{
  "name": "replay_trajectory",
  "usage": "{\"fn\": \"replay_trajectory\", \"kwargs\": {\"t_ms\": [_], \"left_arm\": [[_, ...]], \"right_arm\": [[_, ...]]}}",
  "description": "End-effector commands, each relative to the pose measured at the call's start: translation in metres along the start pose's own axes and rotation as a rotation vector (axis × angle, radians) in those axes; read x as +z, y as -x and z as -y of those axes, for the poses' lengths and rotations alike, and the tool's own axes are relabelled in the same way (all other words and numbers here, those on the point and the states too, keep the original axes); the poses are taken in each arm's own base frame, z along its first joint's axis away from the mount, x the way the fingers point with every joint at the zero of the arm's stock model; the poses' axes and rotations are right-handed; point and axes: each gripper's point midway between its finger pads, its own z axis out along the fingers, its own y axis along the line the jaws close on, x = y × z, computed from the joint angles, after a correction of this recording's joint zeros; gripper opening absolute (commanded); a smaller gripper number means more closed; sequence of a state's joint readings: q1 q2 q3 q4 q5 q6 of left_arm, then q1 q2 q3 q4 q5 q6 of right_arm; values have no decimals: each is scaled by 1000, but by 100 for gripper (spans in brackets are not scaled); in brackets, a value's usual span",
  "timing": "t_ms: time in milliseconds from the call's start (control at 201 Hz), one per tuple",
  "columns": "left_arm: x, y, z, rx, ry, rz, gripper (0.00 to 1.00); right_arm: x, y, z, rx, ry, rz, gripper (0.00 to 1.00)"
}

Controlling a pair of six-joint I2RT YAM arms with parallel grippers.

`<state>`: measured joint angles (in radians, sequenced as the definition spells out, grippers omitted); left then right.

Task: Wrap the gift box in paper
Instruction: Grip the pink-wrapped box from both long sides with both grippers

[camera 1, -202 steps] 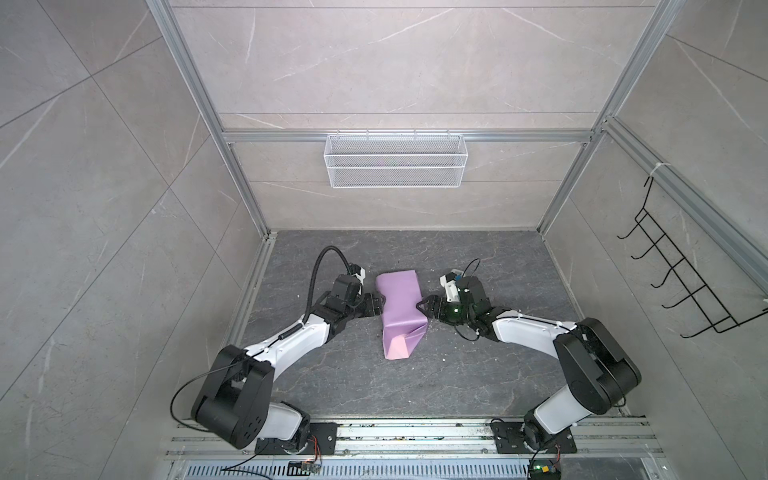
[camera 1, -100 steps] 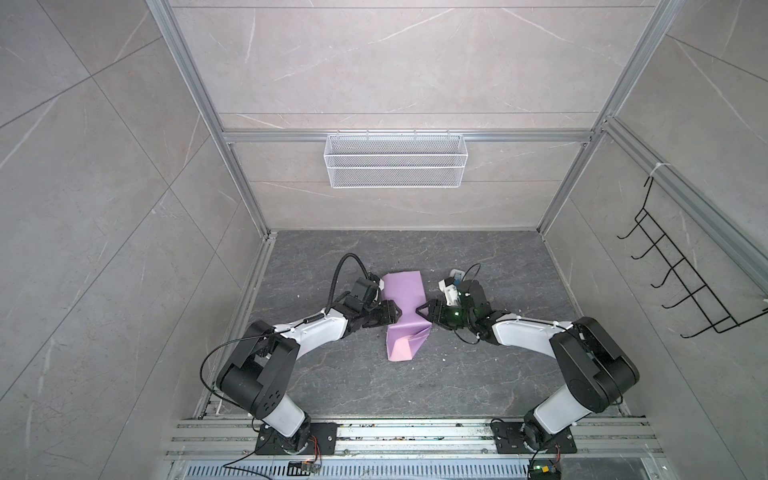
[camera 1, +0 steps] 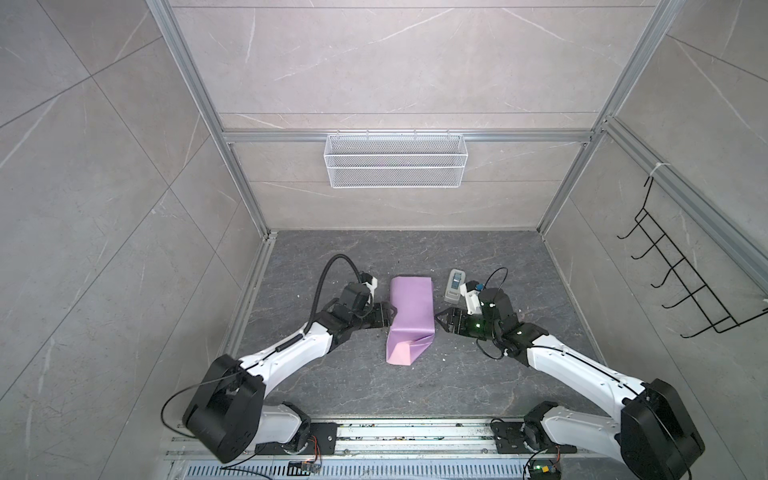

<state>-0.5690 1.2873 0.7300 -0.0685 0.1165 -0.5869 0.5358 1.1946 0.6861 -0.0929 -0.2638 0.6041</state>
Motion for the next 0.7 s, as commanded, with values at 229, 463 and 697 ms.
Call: {"fn": "replay_trajectory", "kwargs": {"t_ms": [229,463,697], "left_arm": [[-2,-49,-56,27,184,-99,38],[22,-61,-34,62,94,-110,31],[41,-76,-16,84,63,-131,27]], "right_arm": [[53,-11,-68,-304,16,-160,49],[85,-17,-58,-317,-24,-217,45],[91,-27,-44,-310,-65,-246,41]]}}
